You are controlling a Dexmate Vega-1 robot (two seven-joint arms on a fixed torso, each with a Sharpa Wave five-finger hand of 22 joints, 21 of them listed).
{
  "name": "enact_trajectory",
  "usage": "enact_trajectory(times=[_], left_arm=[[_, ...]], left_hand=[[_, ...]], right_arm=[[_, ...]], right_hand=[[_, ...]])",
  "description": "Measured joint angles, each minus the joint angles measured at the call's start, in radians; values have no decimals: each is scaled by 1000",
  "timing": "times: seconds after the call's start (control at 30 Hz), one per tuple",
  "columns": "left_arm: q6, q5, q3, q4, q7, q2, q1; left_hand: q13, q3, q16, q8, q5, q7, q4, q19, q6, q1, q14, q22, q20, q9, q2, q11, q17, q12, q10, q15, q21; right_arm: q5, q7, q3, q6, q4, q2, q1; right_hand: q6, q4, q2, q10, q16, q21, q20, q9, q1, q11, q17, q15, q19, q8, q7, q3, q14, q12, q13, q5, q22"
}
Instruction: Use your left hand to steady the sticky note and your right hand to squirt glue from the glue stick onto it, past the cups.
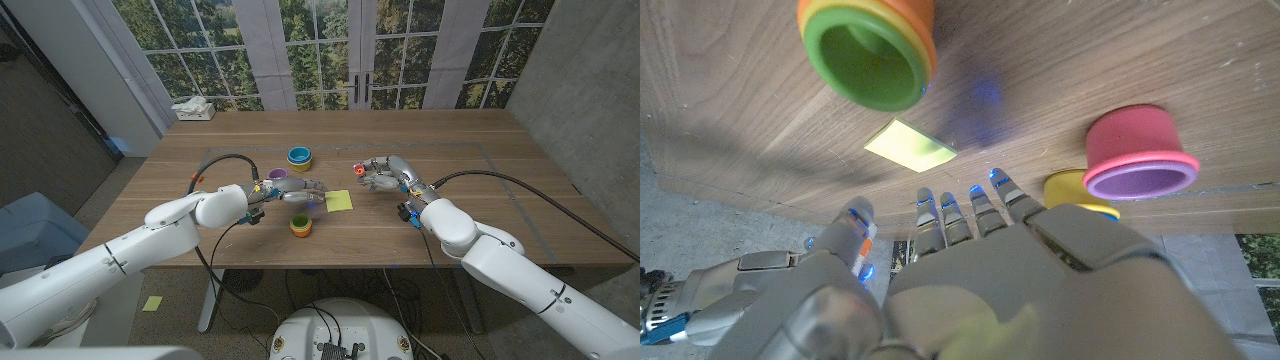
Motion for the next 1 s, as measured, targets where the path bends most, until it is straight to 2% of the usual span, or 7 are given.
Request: enact_trajectory(times=[0.17,0.3,0.43,0.53,0.9,1.0], left_arm=[[13,20,12,-1,-19,-2,-9],[11,40,30,0,-38,-4,-25],[8,54,42,4,-54,-6,-36],[7,68,48,5,-70,-8,-41],[7,111,80,13,-118,-24,-68],[12,120,84,13,-128,-27,-71]], left_hand=[[0,-5,-4,0,0,-9,5,-19,-9,-12,-21,0,-3,0,-4,-7,0,0,-9,-1,-11],[0,-14,-4,0,0,-11,13,-39,-36,-26,-42,0,-5,0,-11,-2,0,-4,-39,3,-23],[0,-17,-4,0,0,-7,17,-51,-54,-36,-63,0,1,0,-12,10,0,-4,-60,3,-37],[0,-17,-4,0,0,-6,17,-62,-63,-38,-75,0,1,0,-14,5,0,-4,-67,0,-41],[0,-21,-4,0,0,-7,21,-78,-71,-42,-94,0,3,-2,-18,10,0,-4,-83,-2,-48],[0,-30,-4,0,0,-4,30,-92,-75,-54,-94,0,3,0,-20,10,0,-4,-83,-2,-52]], right_arm=[[25,12,-2,2,4,-4,9],[39,18,-4,7,7,-7,12],[49,21,-5,12,8,-9,15],[53,22,-6,15,10,-12,16],[83,32,-8,28,16,-17,22],[94,39,-9,29,21,-18,27]], right_hand=[[0,-3,0,0,-1,0,0,4,0,0,0,-2,0,0,0,-3,6,0,0,0,0],[0,-4,0,0,-1,0,0,4,0,0,0,-5,0,0,0,-4,9,0,-2,0,0],[0,-4,0,0,-1,0,-7,4,0,0,0,-5,7,0,0,-4,9,0,-3,0,0],[-2,-4,0,0,-1,0,-7,4,0,0,0,-5,7,-1,2,-4,9,0,-4,0,0],[-2,-5,0,0,-1,0,-7,4,0,0,0,-5,7,-2,2,-5,9,0,-4,0,0],[-2,-4,0,0,0,0,-7,4,0,0,1,-5,7,-4,2,-10,9,0,-4,0,0]])
